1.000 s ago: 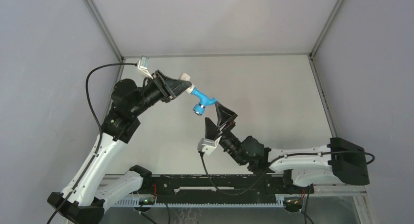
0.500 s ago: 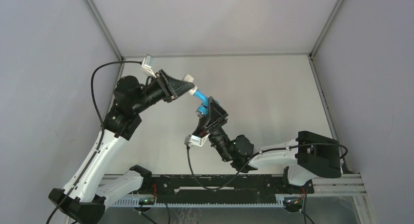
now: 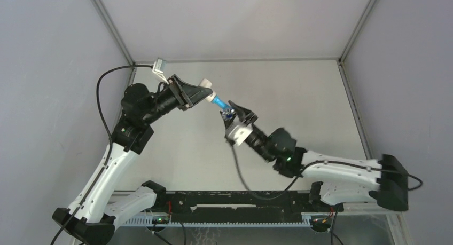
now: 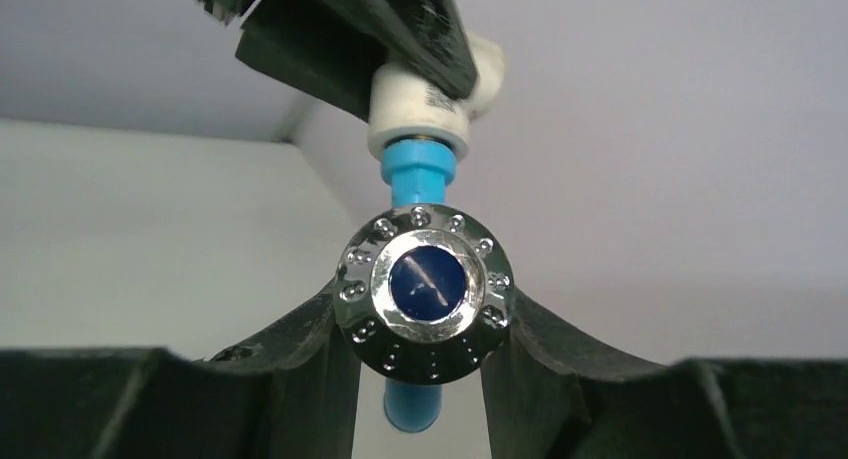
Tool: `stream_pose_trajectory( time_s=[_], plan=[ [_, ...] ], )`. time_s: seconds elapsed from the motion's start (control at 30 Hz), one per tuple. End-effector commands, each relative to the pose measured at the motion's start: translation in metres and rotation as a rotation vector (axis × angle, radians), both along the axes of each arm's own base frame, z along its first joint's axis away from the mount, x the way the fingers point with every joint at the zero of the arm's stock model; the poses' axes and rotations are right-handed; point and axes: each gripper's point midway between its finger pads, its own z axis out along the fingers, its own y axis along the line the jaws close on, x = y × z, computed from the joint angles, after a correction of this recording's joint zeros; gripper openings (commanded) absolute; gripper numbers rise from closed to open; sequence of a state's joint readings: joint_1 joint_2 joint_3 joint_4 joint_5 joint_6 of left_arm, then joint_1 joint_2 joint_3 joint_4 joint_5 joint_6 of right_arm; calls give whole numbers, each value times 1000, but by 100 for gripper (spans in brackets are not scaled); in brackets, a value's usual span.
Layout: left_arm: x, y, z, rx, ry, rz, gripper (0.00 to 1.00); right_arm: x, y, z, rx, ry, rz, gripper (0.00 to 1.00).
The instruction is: Install the water faucets
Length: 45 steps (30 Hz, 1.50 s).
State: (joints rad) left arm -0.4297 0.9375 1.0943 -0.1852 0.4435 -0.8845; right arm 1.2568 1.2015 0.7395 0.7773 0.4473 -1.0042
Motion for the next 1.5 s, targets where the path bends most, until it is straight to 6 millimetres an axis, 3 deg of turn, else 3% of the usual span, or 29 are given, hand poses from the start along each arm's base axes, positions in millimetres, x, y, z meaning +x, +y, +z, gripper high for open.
stream_pose_trajectory(
  time_s=[0.0,0.1,0.23,0.33,0.47,0.57,0.67,0.83,0.9,1.1,1.17,1.33,1.47],
  plan=[
    [-13,2,43,-41,-178,-33,0,-47,5,23,289,660,613,25],
    [-14,0,43,-46,-201,-46,0,-55,-7,29,388,986,818,28],
    [-15,-3,44,-55,-242,-71,0,-59,-19,37,496,1391,1009,22],
    [-20,-6,47,-65,-293,-105,0,-64,-21,37,490,1640,1134,21],
    [-28,-7,49,-67,-391,-135,0,-54,-13,25,538,1952,1175,24],
    [-34,-5,48,-55,-433,-142,0,-45,-12,17,572,2049,1186,20],
    [-32,-1,43,-10,-429,-112,0,-29,-11,2,622,2088,1115,53],
    [-27,7,42,27,-392,-57,0,0,-19,-39,714,2023,802,98],
    [-21,7,36,53,-335,-41,0,10,-29,-53,732,1951,645,100],
    [3,10,20,95,-112,37,0,26,-67,-63,726,1606,282,100],
    [10,11,15,88,-66,66,0,20,-71,-58,596,1363,182,100],
    [23,17,-1,96,30,146,0,6,-75,-17,357,707,9,100],
    [31,15,-8,90,77,165,0,-19,-53,-1,262,465,92,100]
  ],
)
